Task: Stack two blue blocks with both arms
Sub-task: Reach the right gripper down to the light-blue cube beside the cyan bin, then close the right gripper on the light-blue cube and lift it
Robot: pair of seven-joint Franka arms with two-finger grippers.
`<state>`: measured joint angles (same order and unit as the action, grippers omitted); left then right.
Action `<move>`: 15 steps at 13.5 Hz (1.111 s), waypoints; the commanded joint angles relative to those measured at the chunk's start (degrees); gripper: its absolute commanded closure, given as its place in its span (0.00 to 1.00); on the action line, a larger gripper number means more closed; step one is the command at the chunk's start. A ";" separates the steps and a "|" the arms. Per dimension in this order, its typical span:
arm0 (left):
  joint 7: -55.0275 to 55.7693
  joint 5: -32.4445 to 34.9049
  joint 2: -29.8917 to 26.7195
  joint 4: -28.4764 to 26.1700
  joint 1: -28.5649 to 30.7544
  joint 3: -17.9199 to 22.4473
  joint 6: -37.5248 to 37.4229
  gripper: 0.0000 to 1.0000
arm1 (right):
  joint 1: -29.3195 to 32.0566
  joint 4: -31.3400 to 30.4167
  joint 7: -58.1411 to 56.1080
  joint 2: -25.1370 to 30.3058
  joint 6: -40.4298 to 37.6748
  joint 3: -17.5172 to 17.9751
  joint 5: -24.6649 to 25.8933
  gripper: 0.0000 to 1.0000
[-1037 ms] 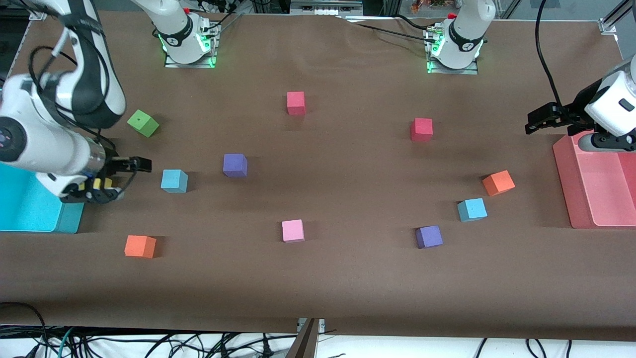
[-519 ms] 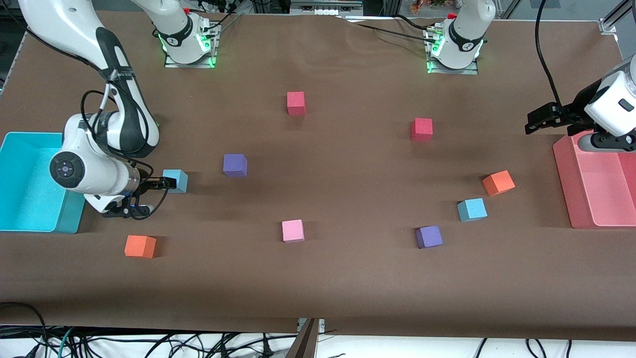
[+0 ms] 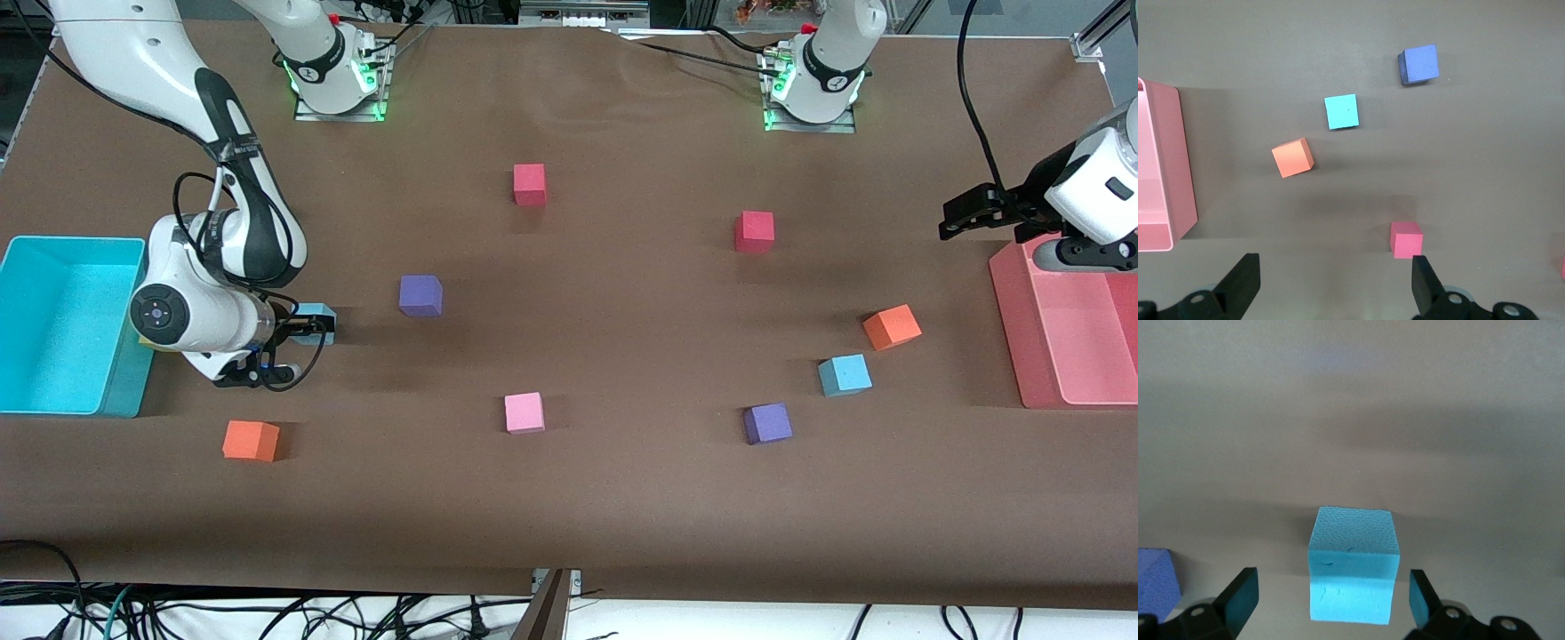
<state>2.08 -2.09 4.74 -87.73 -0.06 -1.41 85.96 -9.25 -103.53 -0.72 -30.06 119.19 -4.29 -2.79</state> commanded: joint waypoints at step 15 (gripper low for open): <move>0.64 0.33 -0.70 -0.86 0.06 0.01 0.35 0.00 | -2.95 11.02 0.63 -2.45 -11.13 -0.01 -0.55 1.00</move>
<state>2.08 -2.09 4.74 -87.89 -0.06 -1.38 85.96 -10.07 -99.20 -0.74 -32.62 114.93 -4.21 -2.80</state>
